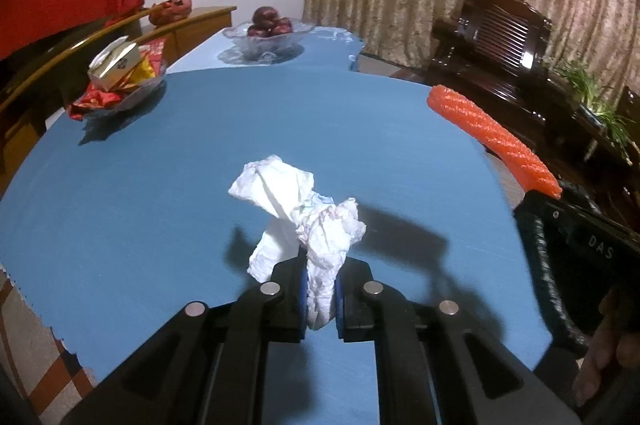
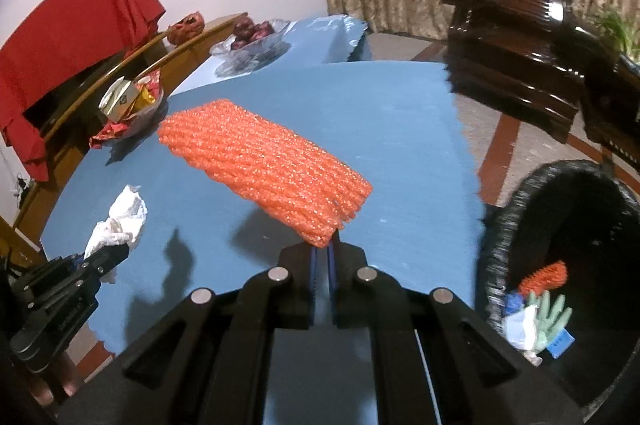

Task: Collect trash
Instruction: 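Carry the white tissue and orange mesh sleeve over the bin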

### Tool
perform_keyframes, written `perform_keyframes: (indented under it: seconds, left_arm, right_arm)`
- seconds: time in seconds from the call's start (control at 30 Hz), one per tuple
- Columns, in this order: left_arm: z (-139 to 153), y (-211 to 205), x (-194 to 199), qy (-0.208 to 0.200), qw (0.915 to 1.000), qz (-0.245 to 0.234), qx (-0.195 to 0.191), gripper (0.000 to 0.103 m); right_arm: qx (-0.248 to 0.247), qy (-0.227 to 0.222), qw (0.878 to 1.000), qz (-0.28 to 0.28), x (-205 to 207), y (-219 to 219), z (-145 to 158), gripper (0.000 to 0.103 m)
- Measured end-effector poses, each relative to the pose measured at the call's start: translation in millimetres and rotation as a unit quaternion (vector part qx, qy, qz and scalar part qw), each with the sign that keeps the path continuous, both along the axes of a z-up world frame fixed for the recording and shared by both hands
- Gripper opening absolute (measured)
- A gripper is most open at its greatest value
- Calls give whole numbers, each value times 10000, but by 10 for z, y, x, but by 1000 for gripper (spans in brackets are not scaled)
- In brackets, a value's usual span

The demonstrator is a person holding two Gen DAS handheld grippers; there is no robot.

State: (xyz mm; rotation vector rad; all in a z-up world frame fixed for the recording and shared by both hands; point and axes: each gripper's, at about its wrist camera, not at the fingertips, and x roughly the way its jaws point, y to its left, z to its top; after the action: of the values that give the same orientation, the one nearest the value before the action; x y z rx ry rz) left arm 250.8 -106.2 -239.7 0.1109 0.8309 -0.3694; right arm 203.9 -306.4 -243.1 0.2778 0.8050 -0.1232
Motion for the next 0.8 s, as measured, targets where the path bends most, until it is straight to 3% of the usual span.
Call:
perform_keyframes:
  seconds: [0.3, 0.8]
  left_arm:
    - [188, -497, -402, -86, 9994, -333, -31, 10]
    - [434, -1397, -935, -176, 9973, -710, -86, 10]
  right_arm:
    - [-47, -139, 9990, -426, -614, -497, 180, 4]
    - [-118, -363, 9956, -860, -1260, -1205, 382, 4]
